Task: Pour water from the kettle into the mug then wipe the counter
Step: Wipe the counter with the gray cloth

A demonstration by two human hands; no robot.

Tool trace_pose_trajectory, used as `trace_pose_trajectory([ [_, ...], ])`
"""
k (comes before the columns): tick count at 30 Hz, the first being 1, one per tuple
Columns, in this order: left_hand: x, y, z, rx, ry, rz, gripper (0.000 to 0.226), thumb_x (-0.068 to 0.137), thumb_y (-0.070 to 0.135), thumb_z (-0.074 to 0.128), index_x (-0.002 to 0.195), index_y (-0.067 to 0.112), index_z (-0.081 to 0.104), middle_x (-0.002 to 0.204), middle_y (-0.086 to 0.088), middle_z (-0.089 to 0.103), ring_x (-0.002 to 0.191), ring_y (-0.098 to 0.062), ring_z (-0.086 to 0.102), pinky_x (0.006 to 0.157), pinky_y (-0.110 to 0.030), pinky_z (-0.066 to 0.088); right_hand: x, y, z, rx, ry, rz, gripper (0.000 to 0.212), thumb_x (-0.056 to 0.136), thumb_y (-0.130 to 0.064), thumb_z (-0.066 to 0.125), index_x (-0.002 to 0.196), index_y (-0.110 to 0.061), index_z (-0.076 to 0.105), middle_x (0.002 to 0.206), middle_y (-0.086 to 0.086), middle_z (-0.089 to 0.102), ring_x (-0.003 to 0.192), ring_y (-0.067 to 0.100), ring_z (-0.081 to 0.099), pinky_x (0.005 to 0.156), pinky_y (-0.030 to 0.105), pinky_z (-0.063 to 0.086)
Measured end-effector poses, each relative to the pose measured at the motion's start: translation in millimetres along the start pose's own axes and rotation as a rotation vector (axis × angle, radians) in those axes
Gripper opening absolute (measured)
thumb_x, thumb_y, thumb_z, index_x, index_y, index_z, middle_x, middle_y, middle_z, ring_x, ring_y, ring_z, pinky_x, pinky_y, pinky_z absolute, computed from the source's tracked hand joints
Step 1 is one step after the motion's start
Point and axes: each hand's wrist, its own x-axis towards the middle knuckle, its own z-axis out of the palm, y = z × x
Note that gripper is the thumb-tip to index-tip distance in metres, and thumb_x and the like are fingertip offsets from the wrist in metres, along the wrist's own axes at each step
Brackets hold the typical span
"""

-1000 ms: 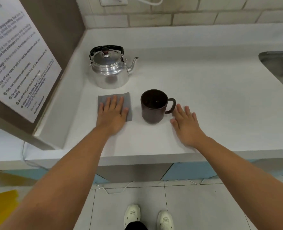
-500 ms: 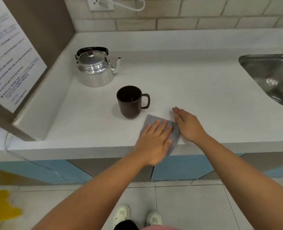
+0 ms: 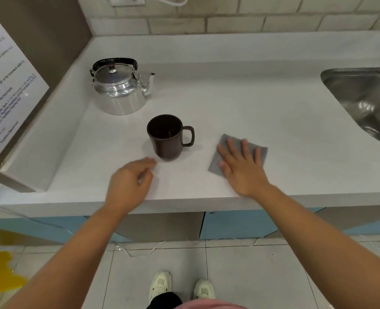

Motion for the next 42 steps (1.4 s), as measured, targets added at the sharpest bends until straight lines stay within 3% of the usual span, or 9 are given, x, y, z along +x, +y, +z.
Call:
trace_pose_trajectory([
  [4, 39.0, -29.4, -0.7, 0.241, -0.154, -0.067, 0.052, 0.105, 0.033, 0.032, 0.152, 0.010, 0.028, 0.159, -0.010, 0.023, 0.148, -0.024, 0.015, 0.118, -0.036, 0.006, 76.2, 5.3, -16.3, -0.025, -0.049, 0.290, 0.057, 0.096, -0.051, 0.006, 0.150, -0.035, -0.005, 0.161, 0.007, -0.014, 0.143, 0.041, -0.016, 0.110, 0.061, -0.013],
  [6, 49.6, -35.1, 8.7, 0.311, -0.239, -0.062, 0.057, 0.105, 0.039, 0.023, 0.155, 0.012, 0.014, 0.163, -0.008, 0.009, 0.150, -0.021, 0.002, 0.119, -0.038, -0.003, 102.0, -17.7, -13.2, -0.042, -0.080, 0.153, 0.056, 0.097, -0.048, 0.007, 0.150, -0.034, -0.005, 0.161, 0.007, -0.013, 0.143, 0.041, -0.016, 0.110, 0.061, -0.012],
  [8, 51.3, -39.0, 14.3, 0.324, -0.245, -0.045, 0.058, 0.105, 0.041, 0.019, 0.155, 0.015, 0.010, 0.163, -0.005, 0.005, 0.149, -0.018, -0.003, 0.119, -0.037, -0.006, 111.5, -34.0, -5.0, -0.039, -0.103, -0.168, 0.055, 0.098, -0.047, 0.010, 0.150, -0.036, -0.003, 0.162, 0.001, -0.009, 0.145, 0.034, -0.015, 0.112, 0.058, -0.011],
  [10, 50.2, -43.4, 15.4, 0.316, -0.229, -0.031, 0.059, 0.104, 0.044, 0.017, 0.155, 0.016, 0.008, 0.163, -0.003, 0.003, 0.149, -0.015, -0.004, 0.119, -0.036, -0.006, 120.8, -23.9, -7.0, -0.038, -0.103, -0.290, 0.054, 0.098, -0.048, 0.012, 0.150, -0.038, 0.000, 0.162, -0.004, -0.006, 0.147, 0.028, -0.012, 0.114, 0.055, -0.009],
  [14, 50.8, -45.5, 17.3, 0.327, -0.230, -0.017, 0.061, 0.102, 0.047, 0.013, 0.155, 0.017, 0.007, 0.163, -0.003, 0.003, 0.148, -0.013, -0.006, 0.119, -0.035, -0.006, 147.3, -0.9, -22.2, -0.012, -0.068, 0.114, 0.062, 0.097, -0.049, 0.012, 0.151, -0.026, -0.007, 0.162, -0.001, -0.008, 0.147, 0.029, -0.010, 0.113, 0.055, -0.007],
  [19, 50.9, -45.3, 17.3, 0.326, -0.214, -0.006, 0.062, 0.101, 0.047, 0.012, 0.155, 0.016, 0.010, 0.163, -0.003, 0.005, 0.147, -0.012, -0.005, 0.119, -0.034, -0.006, 127.2, -15.5, -13.0, -0.012, -0.096, -0.289, 0.071, 0.094, -0.054, 0.010, 0.151, -0.017, -0.009, 0.161, 0.003, -0.010, 0.147, 0.017, -0.010, 0.117, 0.042, -0.008],
  [24, 51.1, -46.9, 17.4, 0.324, -0.218, -0.001, 0.060, 0.103, 0.043, 0.016, 0.155, 0.014, 0.011, 0.163, -0.004, 0.006, 0.149, -0.015, -0.003, 0.119, -0.035, -0.005, 106.9, 3.9, -21.3, 0.010, -0.107, -0.137, 0.072, 0.097, -0.053, 0.019, 0.151, -0.015, -0.007, 0.161, 0.003, -0.011, 0.146, 0.016, -0.013, 0.117, 0.035, -0.010],
  [34, 49.6, -46.0, 15.2, 0.345, -0.244, 0.004, 0.059, 0.104, 0.041, 0.017, 0.155, 0.011, 0.011, 0.164, -0.006, 0.004, 0.150, -0.018, -0.002, 0.120, -0.036, -0.005, -10.4, -3.1, -10.9, 0.009, -0.104, -0.293, 0.071, 0.093, -0.061, 0.012, 0.149, -0.024, -0.012, 0.158, -0.005, -0.015, 0.144, 0.007, -0.020, 0.116, 0.030, -0.013],
  [42, 50.2, -40.5, 10.9, 0.320, -0.265, -0.009, 0.058, 0.105, 0.040, 0.021, 0.155, 0.011, 0.015, 0.164, -0.007, 0.008, 0.150, -0.021, 0.003, 0.120, -0.038, -0.001, -17.2, -5.6, -15.0, 0.055, -0.136, -0.266, 0.072, 0.093, -0.061, 0.020, 0.150, -0.026, -0.007, 0.159, -0.007, -0.011, 0.145, 0.009, -0.015, 0.117, 0.031, -0.009],
])
